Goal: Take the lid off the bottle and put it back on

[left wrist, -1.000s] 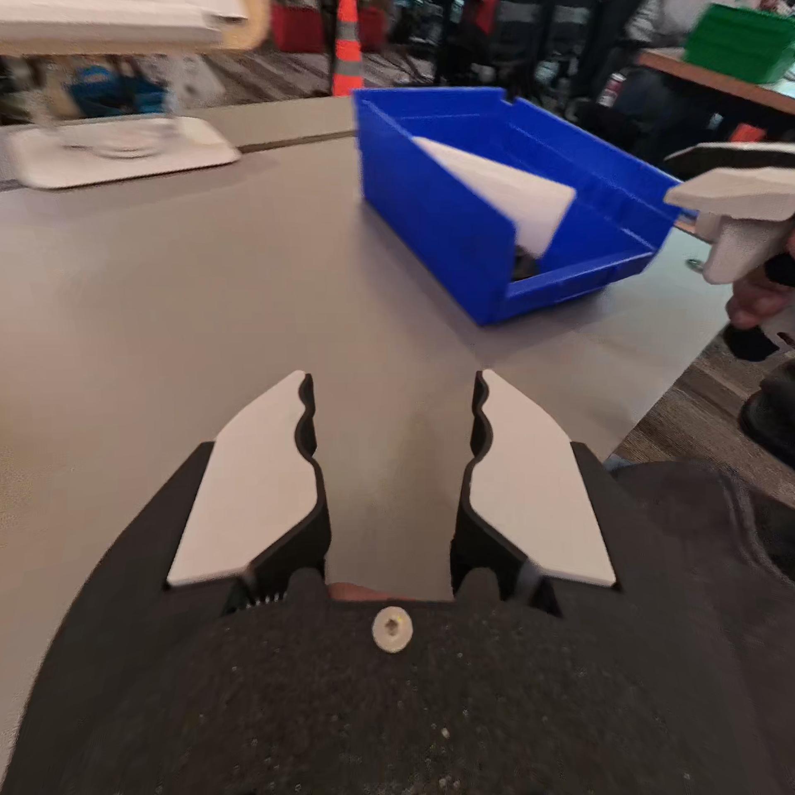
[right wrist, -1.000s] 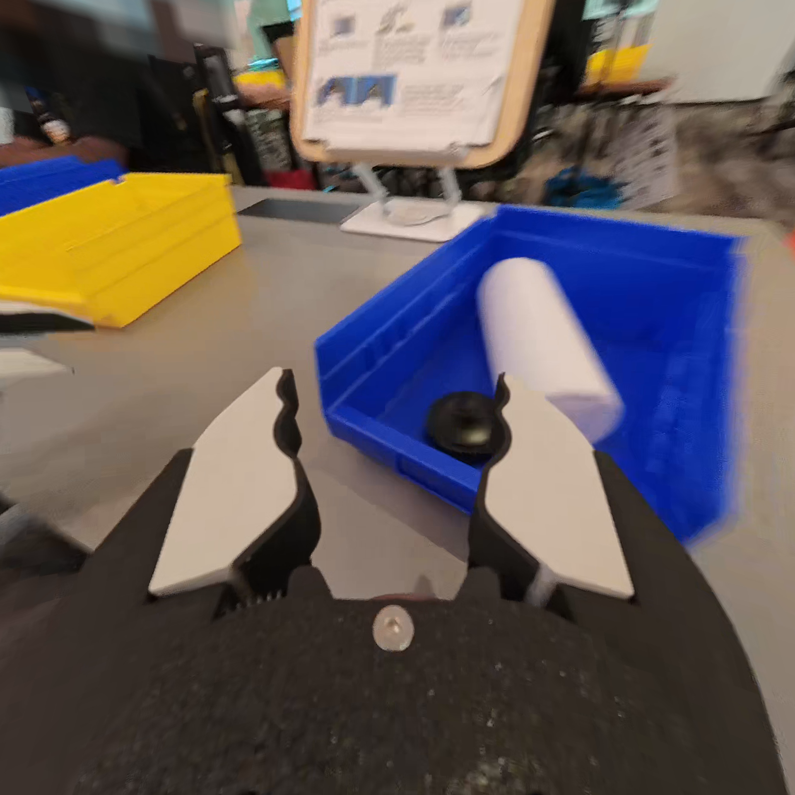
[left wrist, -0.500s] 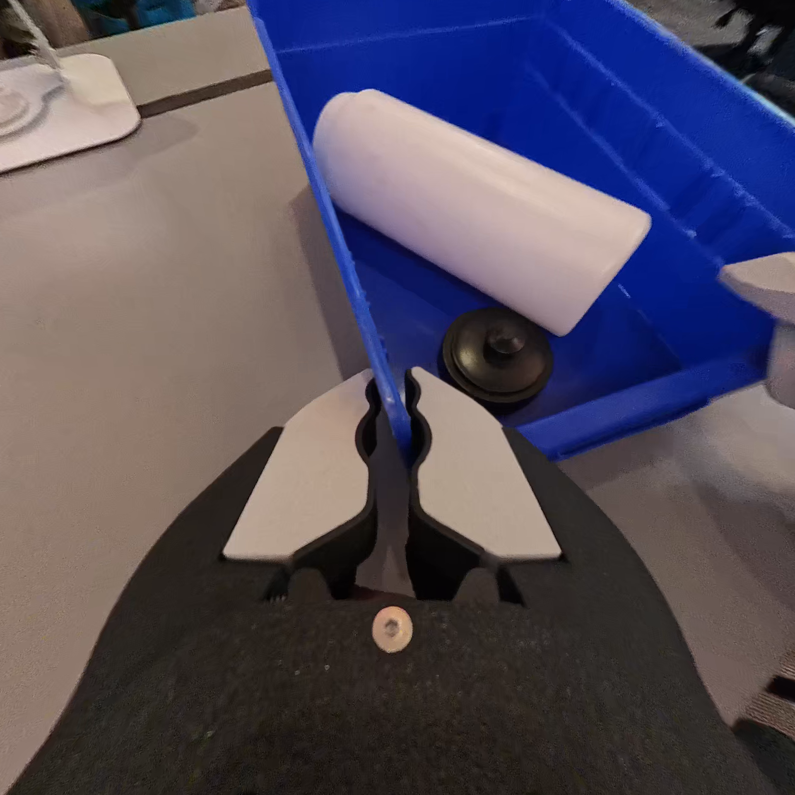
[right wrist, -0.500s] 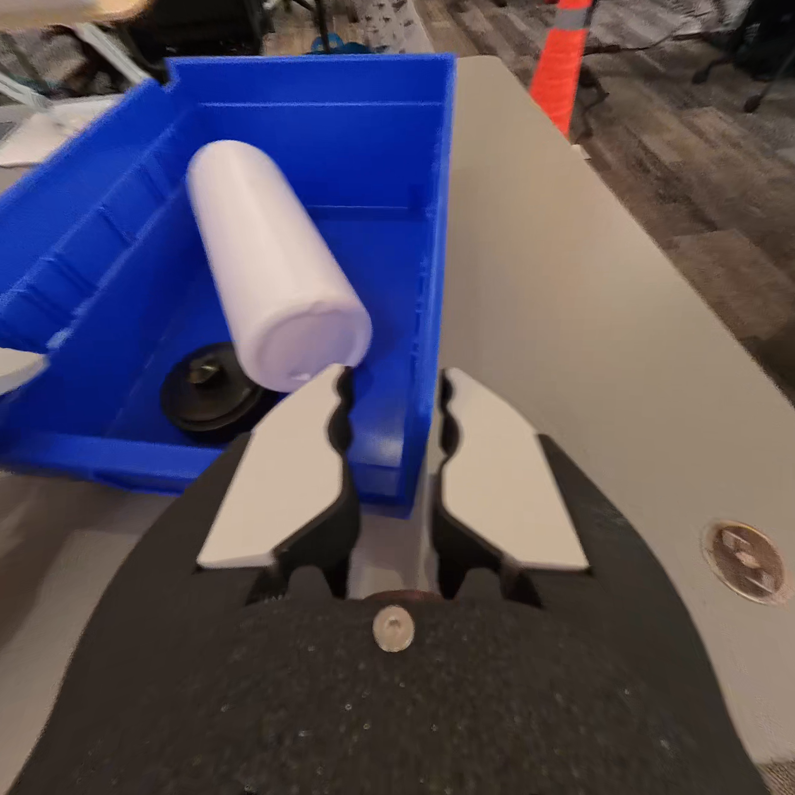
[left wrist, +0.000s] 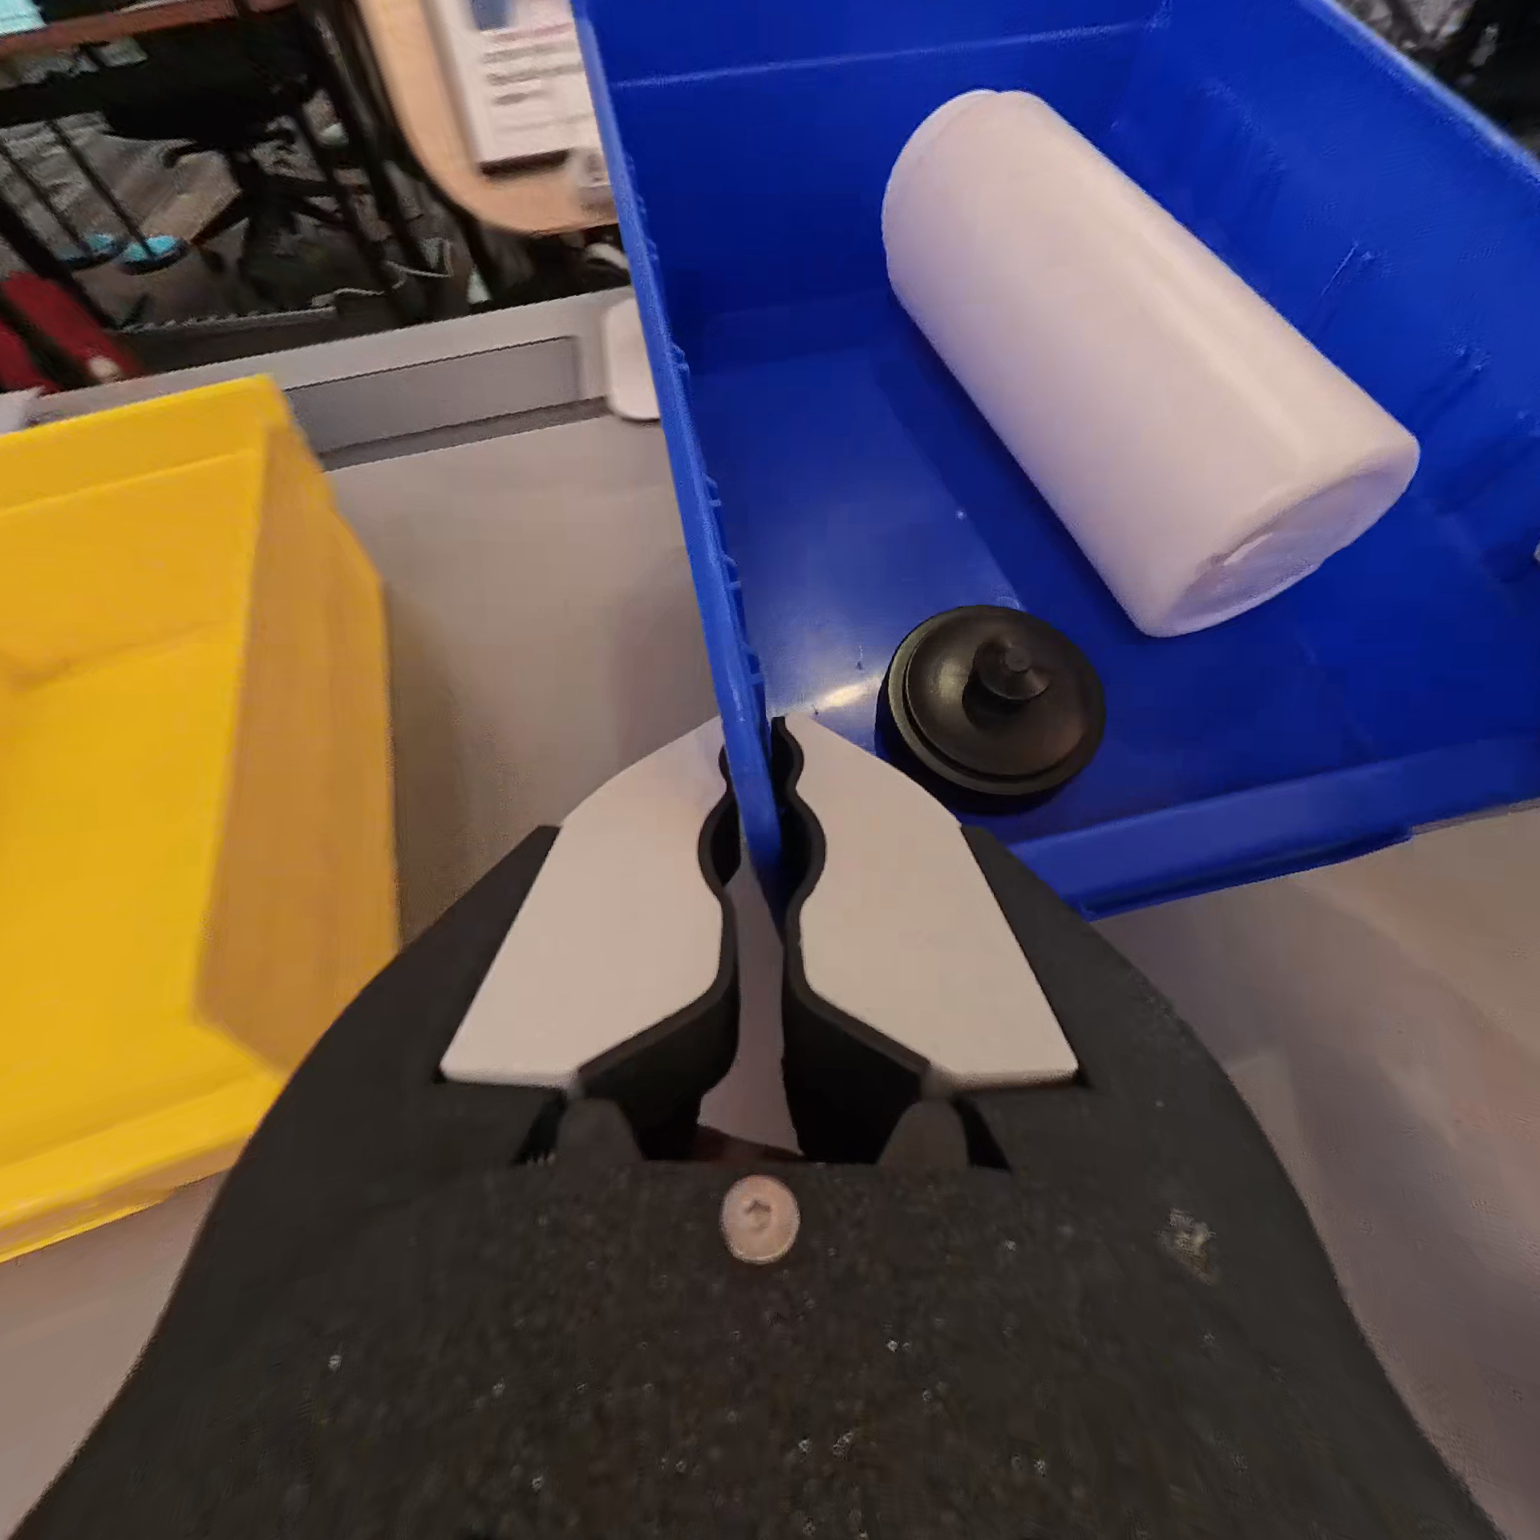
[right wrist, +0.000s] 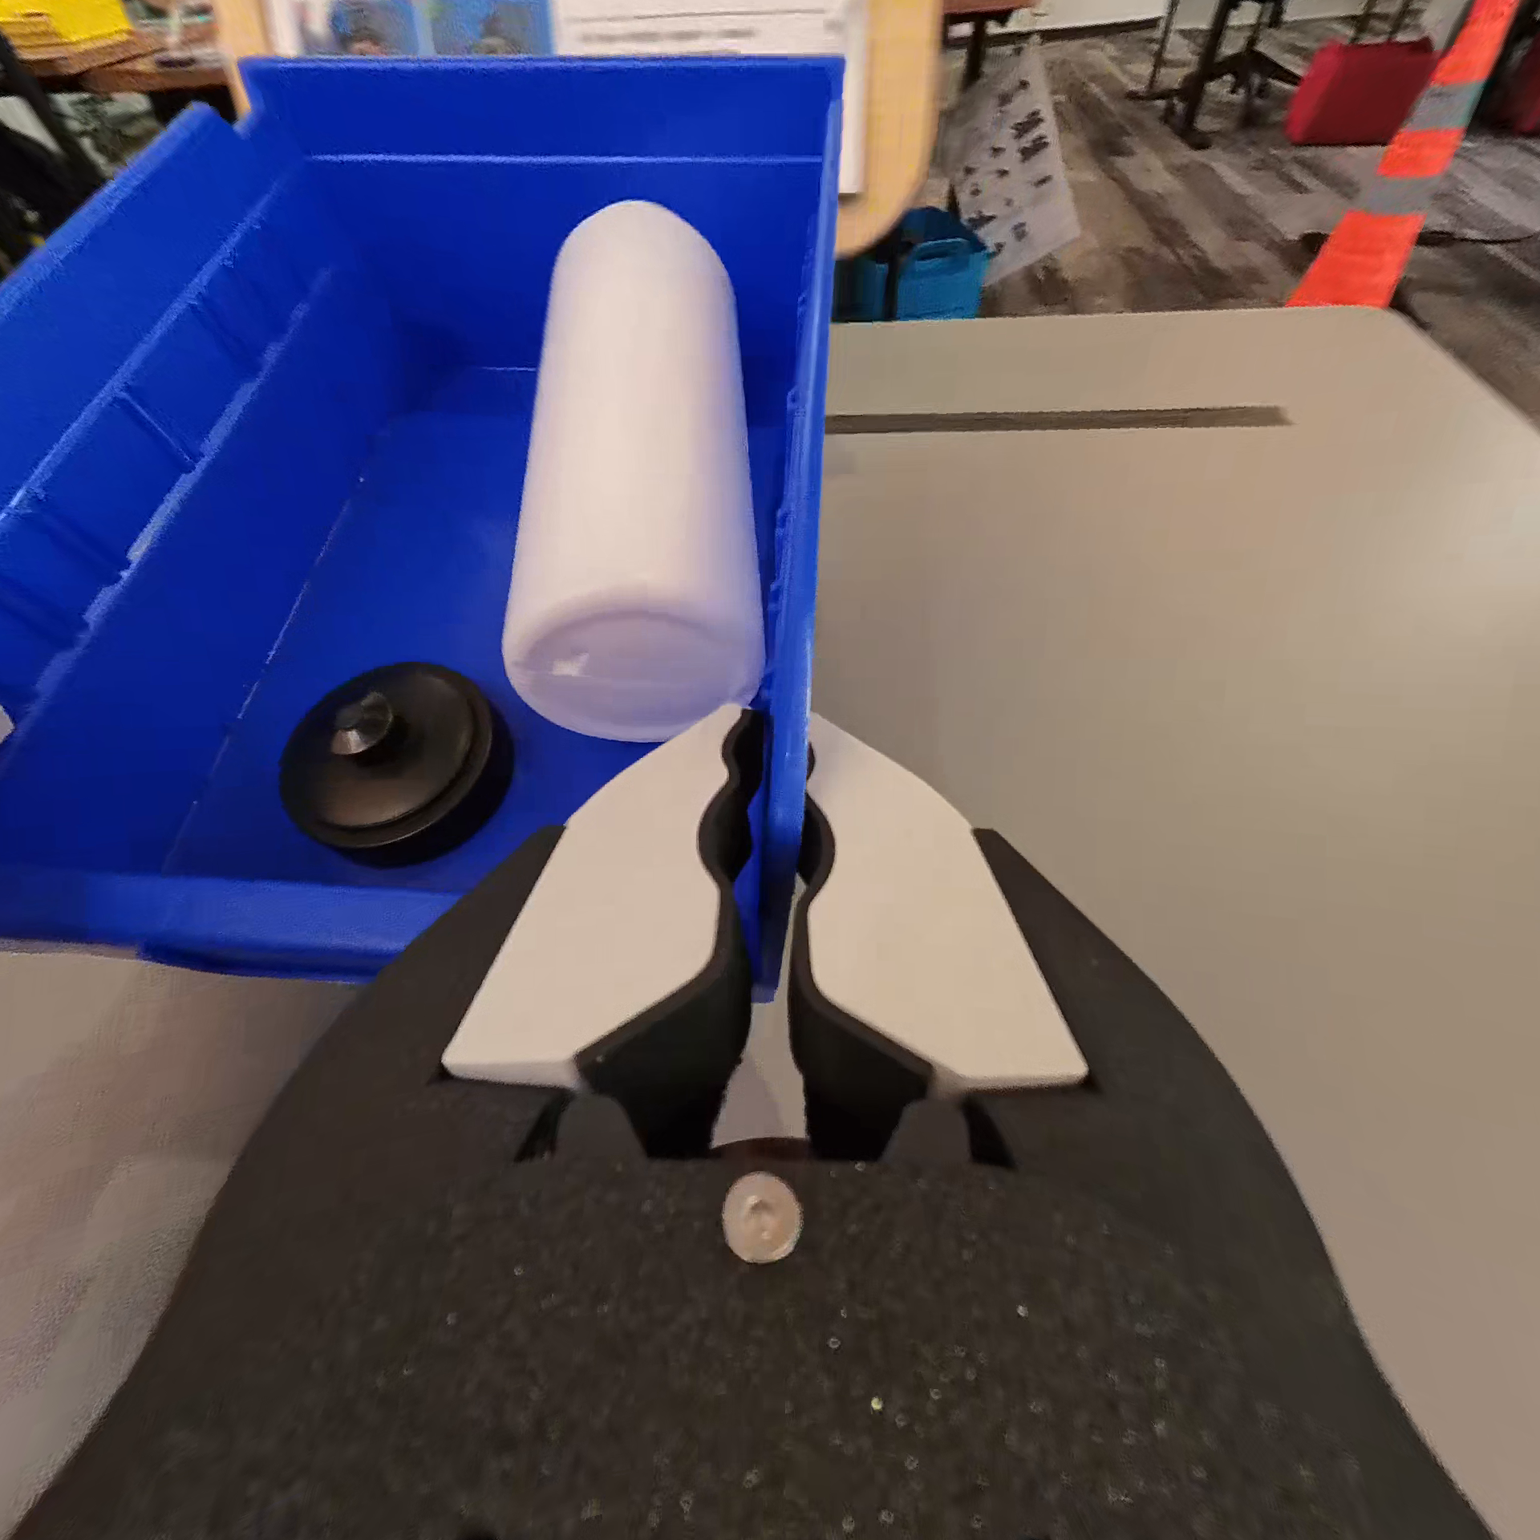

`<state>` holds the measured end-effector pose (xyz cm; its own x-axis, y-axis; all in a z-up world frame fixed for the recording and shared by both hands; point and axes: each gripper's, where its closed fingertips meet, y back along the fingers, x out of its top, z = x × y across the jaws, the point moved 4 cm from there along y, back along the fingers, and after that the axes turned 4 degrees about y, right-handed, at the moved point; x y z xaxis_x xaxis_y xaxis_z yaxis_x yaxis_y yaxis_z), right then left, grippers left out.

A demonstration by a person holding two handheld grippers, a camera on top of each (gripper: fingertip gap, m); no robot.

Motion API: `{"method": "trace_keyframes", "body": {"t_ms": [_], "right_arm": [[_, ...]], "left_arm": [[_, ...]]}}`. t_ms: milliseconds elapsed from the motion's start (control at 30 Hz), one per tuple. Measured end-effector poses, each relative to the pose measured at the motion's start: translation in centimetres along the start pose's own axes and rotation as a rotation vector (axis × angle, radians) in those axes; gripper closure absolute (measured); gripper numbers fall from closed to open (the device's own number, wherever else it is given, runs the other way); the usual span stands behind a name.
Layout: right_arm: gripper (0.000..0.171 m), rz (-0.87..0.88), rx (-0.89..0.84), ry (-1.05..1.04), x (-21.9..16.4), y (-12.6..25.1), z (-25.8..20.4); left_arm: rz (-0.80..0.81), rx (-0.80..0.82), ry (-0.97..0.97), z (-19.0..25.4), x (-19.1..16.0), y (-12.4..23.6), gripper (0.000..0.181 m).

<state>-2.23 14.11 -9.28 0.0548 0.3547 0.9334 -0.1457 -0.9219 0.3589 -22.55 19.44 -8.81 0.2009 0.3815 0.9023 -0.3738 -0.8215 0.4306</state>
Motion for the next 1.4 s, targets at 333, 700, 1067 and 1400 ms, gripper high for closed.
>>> {"method": "trace_keyframes", "body": {"t_ms": [333, 700, 1067, 1400], "right_arm": [[0.165, -0.129, 0.060, 0.026, -2.8, -5.4, -9.4], [0.114, 0.078, 0.373, 0.123, -0.3, -1.4, -10.0], [0.101, 0.295, 0.728, 0.429, -1.6, 5.4, -23.2], [0.099, 0.076, 0.692, 0.499, -6.9, 6.2, -29.0]], "left_arm": [[-0.121, 0.021, 0.040, -8.6, -4.7, -1.9, 0.176], [0.008, -0.074, 0.122, -8.8, -5.1, 8.6, 0.136], [-0.057, 0.215, 0.242, -29.5, -7.3, 9.9, 0.129], [-0.155, 0.213, 0.231, -30.8, -9.1, 6.4, 0.178]]}}
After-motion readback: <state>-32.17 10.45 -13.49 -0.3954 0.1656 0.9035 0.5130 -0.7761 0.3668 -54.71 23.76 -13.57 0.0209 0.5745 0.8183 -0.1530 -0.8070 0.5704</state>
